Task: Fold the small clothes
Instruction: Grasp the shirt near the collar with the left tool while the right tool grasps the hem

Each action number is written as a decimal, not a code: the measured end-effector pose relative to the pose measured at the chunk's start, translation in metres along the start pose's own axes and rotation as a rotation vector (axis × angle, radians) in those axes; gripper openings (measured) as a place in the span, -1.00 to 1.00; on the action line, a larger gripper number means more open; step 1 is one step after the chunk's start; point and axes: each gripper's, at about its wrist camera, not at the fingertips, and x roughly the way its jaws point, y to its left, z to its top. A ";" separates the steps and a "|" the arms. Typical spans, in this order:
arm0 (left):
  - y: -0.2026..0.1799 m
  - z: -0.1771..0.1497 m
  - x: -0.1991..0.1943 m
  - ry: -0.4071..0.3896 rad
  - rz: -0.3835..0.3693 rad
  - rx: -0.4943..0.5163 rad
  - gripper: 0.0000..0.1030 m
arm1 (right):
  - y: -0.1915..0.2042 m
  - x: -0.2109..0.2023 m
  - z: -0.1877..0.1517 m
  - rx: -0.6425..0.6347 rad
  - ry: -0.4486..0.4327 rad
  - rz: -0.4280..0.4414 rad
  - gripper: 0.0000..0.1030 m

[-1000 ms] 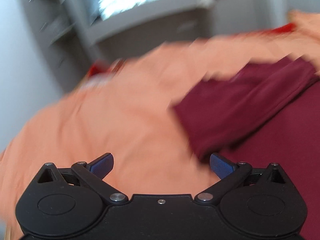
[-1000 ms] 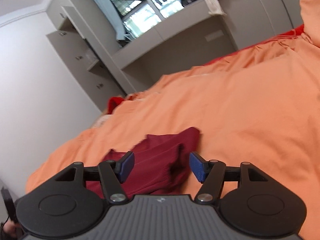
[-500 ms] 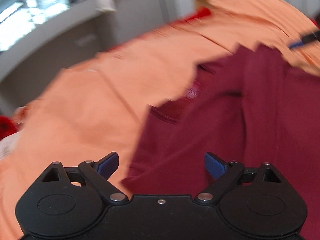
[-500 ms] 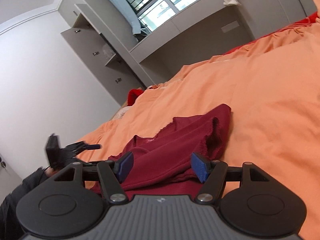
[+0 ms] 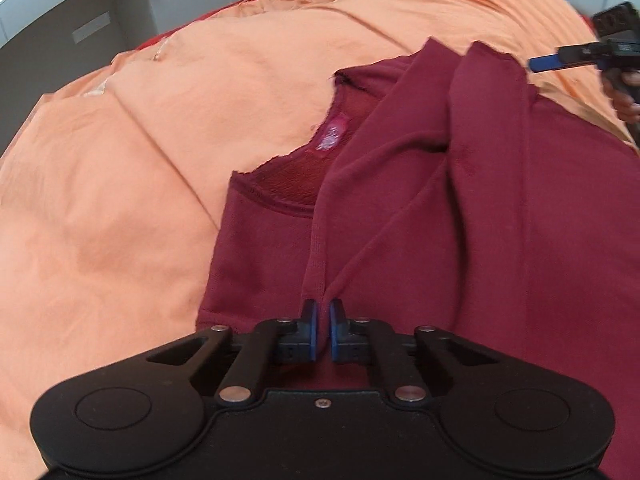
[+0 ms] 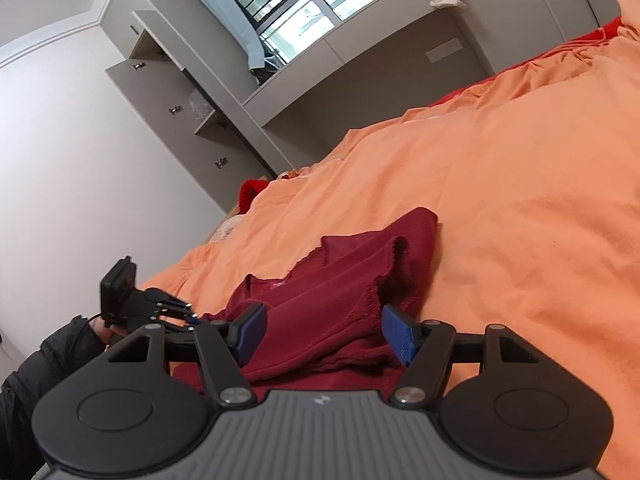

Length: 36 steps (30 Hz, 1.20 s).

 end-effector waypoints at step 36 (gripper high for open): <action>0.013 -0.017 -0.026 -0.157 0.237 -0.210 -0.90 | -0.001 0.006 0.017 -0.103 0.021 -0.100 -0.96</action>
